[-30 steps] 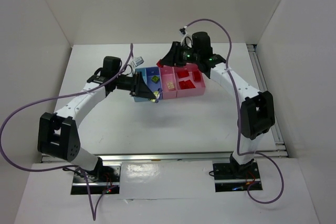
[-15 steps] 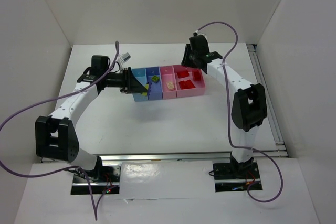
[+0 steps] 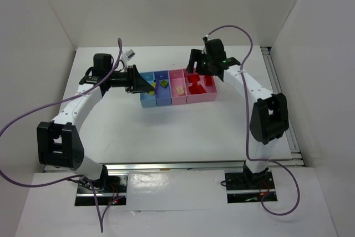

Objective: Sort the legos into containers by color

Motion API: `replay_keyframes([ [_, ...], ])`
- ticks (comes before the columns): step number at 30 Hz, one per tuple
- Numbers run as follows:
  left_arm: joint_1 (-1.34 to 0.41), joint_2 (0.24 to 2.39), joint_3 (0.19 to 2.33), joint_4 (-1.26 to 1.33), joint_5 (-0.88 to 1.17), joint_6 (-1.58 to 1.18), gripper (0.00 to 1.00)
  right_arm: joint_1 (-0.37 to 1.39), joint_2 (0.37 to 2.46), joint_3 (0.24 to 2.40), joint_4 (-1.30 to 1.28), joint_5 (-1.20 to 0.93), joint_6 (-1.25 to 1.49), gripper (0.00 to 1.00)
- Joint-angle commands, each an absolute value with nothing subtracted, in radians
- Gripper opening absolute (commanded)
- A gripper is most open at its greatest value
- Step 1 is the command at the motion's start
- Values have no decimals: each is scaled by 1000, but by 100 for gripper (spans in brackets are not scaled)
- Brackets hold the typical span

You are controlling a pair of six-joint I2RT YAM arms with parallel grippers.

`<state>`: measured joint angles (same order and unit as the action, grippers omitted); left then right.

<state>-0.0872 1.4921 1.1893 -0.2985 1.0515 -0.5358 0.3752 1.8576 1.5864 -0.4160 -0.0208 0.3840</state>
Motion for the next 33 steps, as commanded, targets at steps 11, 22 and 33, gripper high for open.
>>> replay_keyframes([
  [11,-83,1509,1206,-117,1181,-634,0,382,1779,1463,373,-1161,732,96],
  [22,-83,1500,1197,-49,1213,-678,0,471,1873,1555,386,-1253,747,96],
  [33,-92,1482,1158,-29,1223,-687,0,489,1925,1585,451,-1262,791,71],
])
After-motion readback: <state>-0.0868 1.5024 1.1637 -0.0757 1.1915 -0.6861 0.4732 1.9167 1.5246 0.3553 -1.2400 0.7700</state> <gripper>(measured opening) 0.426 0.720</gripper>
